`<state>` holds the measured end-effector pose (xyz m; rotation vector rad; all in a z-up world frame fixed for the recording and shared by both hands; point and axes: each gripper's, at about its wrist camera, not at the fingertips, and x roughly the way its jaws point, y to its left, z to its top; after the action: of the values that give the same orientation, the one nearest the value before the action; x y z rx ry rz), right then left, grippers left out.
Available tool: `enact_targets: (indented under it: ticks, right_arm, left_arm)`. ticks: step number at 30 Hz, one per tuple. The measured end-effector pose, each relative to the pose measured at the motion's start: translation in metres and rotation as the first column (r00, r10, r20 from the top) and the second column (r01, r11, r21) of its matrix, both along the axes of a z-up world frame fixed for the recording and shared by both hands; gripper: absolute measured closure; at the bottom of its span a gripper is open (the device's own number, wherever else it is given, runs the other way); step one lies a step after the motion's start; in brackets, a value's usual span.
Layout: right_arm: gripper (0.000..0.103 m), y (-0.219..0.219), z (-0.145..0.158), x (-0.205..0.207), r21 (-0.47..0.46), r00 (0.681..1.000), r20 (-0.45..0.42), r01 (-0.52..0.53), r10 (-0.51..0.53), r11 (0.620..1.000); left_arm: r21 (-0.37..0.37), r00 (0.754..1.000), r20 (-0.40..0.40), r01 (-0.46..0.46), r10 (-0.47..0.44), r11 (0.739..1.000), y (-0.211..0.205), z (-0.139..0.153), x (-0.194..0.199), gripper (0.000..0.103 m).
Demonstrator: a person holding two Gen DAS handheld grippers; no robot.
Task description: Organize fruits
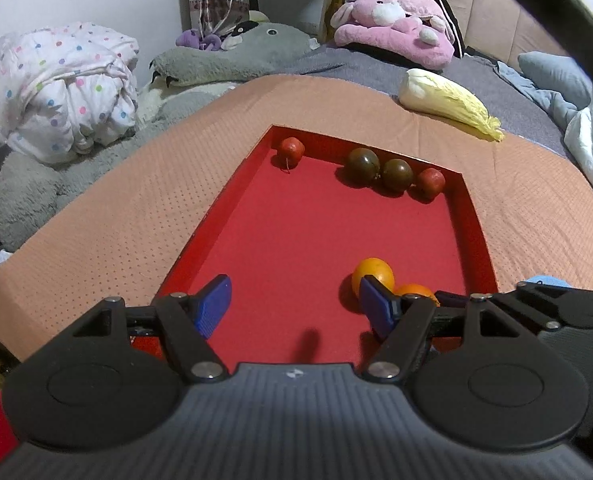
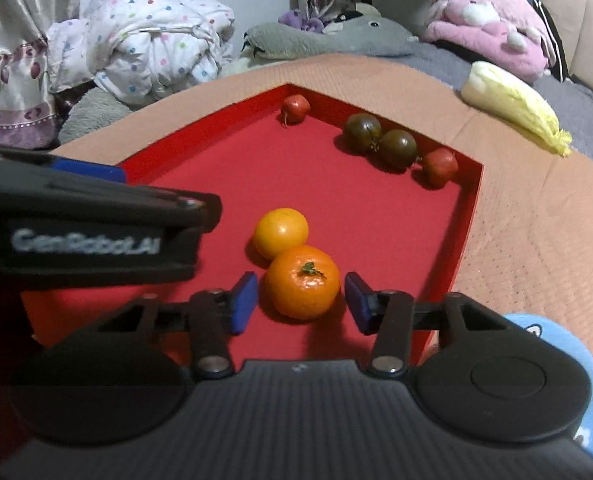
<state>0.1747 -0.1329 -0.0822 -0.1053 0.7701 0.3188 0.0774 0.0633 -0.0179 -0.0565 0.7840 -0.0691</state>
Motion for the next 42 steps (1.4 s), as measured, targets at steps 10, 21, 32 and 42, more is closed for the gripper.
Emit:
enact_targets:
  ticks: [10,21,32,42]
  right_arm:
    - [0.059,-0.016,0.017,-0.030,0.049,0.999,0.045,0.003,-0.006,0.999]
    - [0.059,-0.049,0.031,-0.090,0.095,0.999,0.032,0.009,-0.012,0.995]
    - [0.059,-0.064,0.036,-0.096,0.099,0.999,0.041,0.027,-0.032,0.995]
    - [0.059,-0.071,0.036,-0.101,0.097,0.998,0.040,0.041,-0.045,0.994]
  left_arm:
    - [-0.053,0.996,0.007,0.093,-0.093,0.994,-0.015,-0.003,0.007,0.027]
    - [-0.030,0.986,-0.030,0.165,-0.166,0.986,-0.053,-0.025,0.042,0.028]
    - [-0.039,0.949,-0.067,0.306,-0.308,0.951,-0.088,-0.047,0.058,0.040]
    - [-0.101,0.926,-0.126,0.345,-0.356,0.933,-0.089,-0.047,0.077,0.049]
